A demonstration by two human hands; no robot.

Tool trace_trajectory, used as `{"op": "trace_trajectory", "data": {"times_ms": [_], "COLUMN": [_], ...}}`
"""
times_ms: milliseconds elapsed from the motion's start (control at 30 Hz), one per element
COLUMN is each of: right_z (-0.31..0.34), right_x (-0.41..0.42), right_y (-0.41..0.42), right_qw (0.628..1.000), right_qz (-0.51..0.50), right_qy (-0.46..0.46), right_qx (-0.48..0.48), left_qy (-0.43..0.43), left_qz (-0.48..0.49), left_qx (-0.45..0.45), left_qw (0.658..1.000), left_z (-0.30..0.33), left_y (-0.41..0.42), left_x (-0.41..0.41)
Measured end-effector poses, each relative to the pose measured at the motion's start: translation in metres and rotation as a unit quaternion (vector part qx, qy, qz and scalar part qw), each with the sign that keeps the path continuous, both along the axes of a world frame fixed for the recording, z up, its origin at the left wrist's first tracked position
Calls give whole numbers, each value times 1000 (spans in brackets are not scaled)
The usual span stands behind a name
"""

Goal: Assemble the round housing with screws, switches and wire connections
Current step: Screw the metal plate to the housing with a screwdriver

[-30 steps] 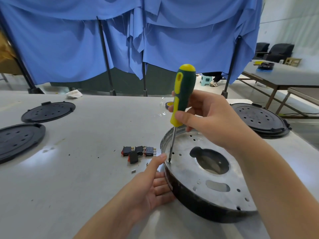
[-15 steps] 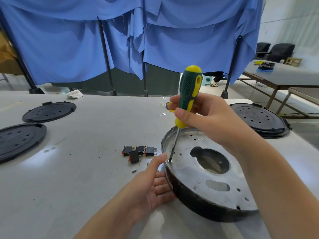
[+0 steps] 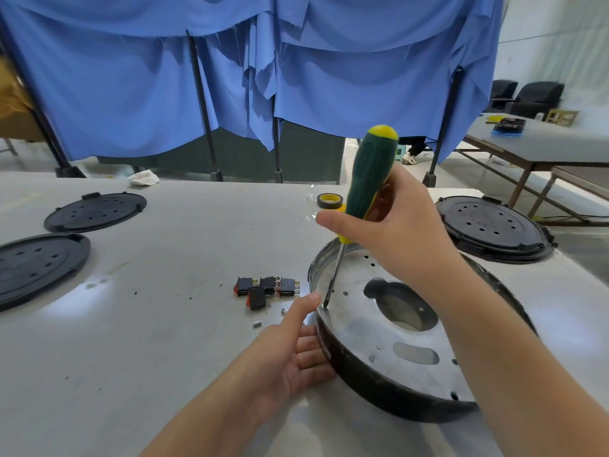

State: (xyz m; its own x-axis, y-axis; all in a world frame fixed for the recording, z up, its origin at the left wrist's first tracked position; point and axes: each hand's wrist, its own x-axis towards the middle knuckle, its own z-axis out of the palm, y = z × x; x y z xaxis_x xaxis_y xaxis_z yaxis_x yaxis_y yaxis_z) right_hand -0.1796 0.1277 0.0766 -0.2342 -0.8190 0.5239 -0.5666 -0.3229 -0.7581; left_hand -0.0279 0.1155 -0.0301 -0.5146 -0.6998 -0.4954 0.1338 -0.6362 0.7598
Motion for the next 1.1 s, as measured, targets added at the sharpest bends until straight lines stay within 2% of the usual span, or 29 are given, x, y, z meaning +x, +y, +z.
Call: {"op": "trace_trajectory", "data": {"times_ms": [100,267,400,500,667,767,833,967,1100], "right_z": [2,10,15,12,1,1,3,9,12], "right_x": [-1,-5,-11,-6,9,7,4,-5,-12], "right_y": [0,4,9,8,2,2,1,4,9], "right_qw": [1000,991,977,988,999,999,1000,987,975], "right_qz": [13,115,194,146,2,-43,-15,129,204], "right_qy": [1,-62,-44,-8,-31,-6,-4,-83,-38], "right_qx": [17,35,75,43,-23,-16,3,49,75], "left_qy": [-3,1,0,-2,-9,-13,-13,-10,-9], "left_qz": [-2,-6,-8,-9,-8,-9,-9,-12,-10], "left_qx": [3,4,-2,-9,-15,-16,-14,-14,-20], "left_qw": [1000,1000,1000,1000,1000,1000,1000,1000,1000], "left_z": [-1,-2,-3,-3,-3,-3,-3,-3,-4], "left_y": [-1,-3,-3,-3,-3,-2,-3,-3,-3], "left_x": [0,1,1,1,0,0,0,0,1]}}
